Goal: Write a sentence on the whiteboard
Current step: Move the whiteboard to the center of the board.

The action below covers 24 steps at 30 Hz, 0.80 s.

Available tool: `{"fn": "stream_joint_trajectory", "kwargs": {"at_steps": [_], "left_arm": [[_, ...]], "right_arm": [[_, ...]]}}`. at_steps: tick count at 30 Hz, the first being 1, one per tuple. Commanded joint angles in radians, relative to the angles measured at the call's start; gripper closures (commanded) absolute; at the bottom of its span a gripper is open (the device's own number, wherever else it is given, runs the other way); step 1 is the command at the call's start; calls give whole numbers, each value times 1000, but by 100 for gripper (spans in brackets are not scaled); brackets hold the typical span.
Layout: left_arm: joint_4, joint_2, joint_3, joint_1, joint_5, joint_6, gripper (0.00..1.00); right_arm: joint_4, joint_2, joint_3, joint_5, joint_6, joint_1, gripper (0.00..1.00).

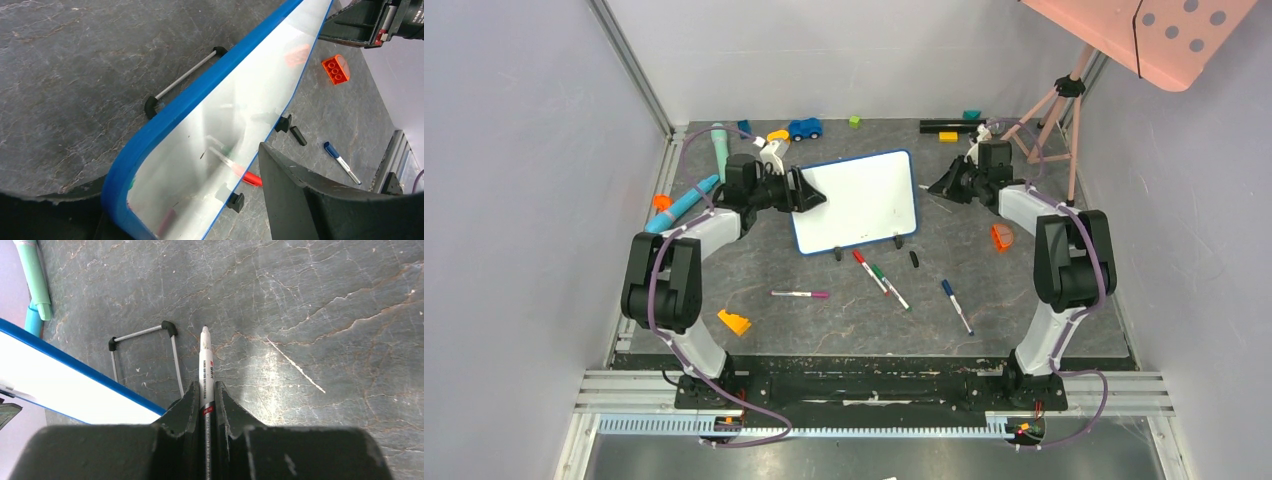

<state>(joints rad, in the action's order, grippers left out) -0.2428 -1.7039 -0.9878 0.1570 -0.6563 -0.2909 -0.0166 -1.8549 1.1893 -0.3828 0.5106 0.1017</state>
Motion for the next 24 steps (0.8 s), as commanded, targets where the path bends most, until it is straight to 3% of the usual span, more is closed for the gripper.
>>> {"fn": "stream_joint_trajectory", "kwargs": {"at_steps": [1,9,13,19,24], "left_arm": [[-56,-18,-36,32,-28,-45,27],[-42,-12,-17,44,35,-31,24],[-19,35,11,24,86,-21,1],[106,138,24,-30,121,-30,0],[184,297,81,-69,231,-76,0]], "right_arm": [[20,55,-10,12,-29,-11,100],[19,82,-20,10,-50,-29,100],[-23,97,-16,44,-57,-31,100],[-59,145,-16,151,-33,-33,100],[-104,210,-14,235,-25,-34,100]]}}
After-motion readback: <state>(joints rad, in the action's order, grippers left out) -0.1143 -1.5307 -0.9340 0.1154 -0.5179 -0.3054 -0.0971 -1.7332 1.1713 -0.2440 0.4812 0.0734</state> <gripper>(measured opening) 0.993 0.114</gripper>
